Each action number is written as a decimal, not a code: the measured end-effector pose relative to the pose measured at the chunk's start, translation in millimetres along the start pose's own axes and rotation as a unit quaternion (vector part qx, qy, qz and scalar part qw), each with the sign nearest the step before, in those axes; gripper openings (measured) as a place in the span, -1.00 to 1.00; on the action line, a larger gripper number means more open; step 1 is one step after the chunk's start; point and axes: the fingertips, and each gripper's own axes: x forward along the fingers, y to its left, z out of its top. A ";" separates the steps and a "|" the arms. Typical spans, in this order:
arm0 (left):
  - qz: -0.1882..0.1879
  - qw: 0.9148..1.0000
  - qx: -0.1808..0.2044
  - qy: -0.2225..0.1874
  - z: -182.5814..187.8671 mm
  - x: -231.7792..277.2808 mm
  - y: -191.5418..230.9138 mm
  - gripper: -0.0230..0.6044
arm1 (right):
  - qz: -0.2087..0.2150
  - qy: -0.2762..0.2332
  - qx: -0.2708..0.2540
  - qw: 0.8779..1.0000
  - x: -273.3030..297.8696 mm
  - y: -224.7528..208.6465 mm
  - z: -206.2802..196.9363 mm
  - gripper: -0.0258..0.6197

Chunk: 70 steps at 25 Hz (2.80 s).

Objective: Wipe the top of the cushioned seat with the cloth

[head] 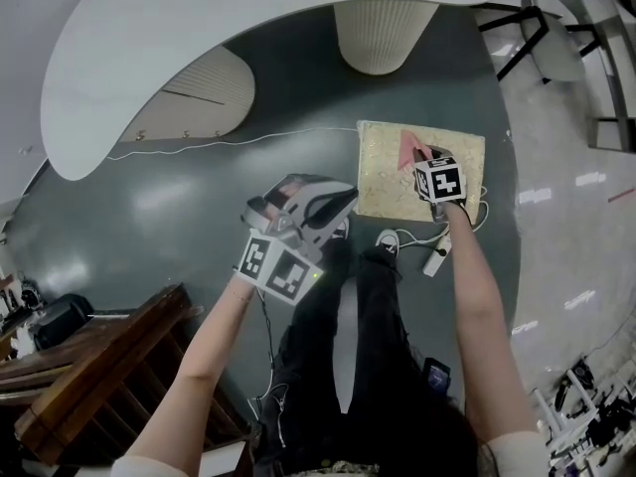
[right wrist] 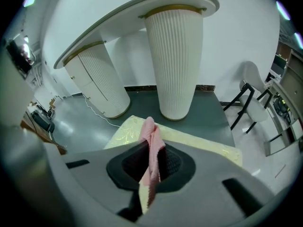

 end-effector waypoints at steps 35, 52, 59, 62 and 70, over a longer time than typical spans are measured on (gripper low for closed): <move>-0.029 1.000 0.004 -0.010 46.7 38.3 -30.9 -0.87 | -0.025 -0.030 0.047 0.998 -85.3 -81.1 -45.8 -0.90; 0.019 0.999 -0.032 0.018 2.6 -11.6 -19.4 -0.87 | 0.101 -0.005 -0.021 0.995 -1.1 100.7 -12.0 -0.90; 0.026 0.999 -0.036 0.021 -4.5 -19.7 -14.2 -0.87 | 0.082 0.017 -0.013 0.996 5.3 85.7 -24.4 -0.90; 0.025 0.999 -0.037 0.016 -1.2 -15.7 -15.2 -0.87 | 0.068 0.019 0.005 0.998 2.3 68.3 -32.1 -0.90; -0.005 1.000 -0.021 0.002 24.6 17.1 -24.9 -0.87 | 0.024 0.020 0.061 0.998 -18.5 4.2 -61.0 -0.90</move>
